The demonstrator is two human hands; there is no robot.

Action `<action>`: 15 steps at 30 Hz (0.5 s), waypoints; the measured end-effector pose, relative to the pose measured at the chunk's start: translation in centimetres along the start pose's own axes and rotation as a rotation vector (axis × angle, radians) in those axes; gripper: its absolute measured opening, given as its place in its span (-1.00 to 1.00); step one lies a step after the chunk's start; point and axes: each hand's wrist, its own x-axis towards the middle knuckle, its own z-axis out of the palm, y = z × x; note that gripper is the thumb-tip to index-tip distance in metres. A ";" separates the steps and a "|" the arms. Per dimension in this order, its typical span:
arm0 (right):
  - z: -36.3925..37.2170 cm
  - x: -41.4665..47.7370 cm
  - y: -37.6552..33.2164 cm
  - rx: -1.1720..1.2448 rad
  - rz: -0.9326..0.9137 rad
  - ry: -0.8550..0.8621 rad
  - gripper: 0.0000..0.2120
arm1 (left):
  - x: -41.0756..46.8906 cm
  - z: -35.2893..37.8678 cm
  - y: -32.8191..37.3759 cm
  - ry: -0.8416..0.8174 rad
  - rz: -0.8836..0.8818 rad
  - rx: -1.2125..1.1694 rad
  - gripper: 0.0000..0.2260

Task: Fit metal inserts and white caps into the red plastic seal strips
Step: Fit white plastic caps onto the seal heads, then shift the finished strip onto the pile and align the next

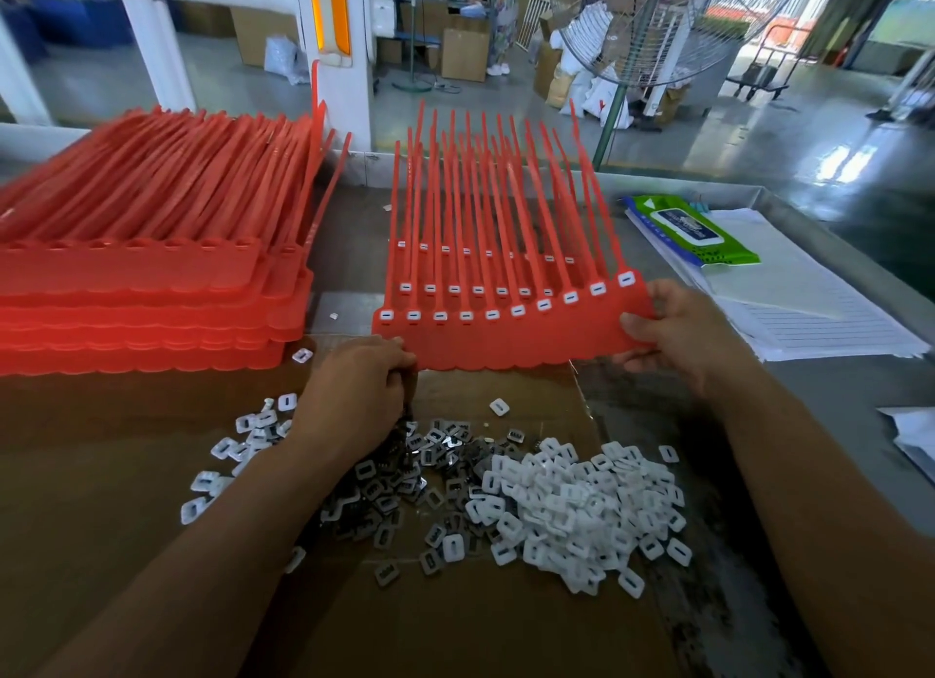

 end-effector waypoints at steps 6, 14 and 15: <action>0.1 -0.7 -0.6 0.099 -0.205 0.072 -0.83 | -0.1 -0.1 0.1 0.032 0.017 0.017 -0.69; 0.6 1.5 -0.6 0.299 -0.154 0.166 -0.82 | -0.3 -0.2 0.3 0.043 -0.010 -0.017 -0.68; 0.7 1.9 -0.5 0.318 -0.114 0.165 -0.80 | -0.3 -0.2 0.3 0.041 -0.013 -0.020 -0.68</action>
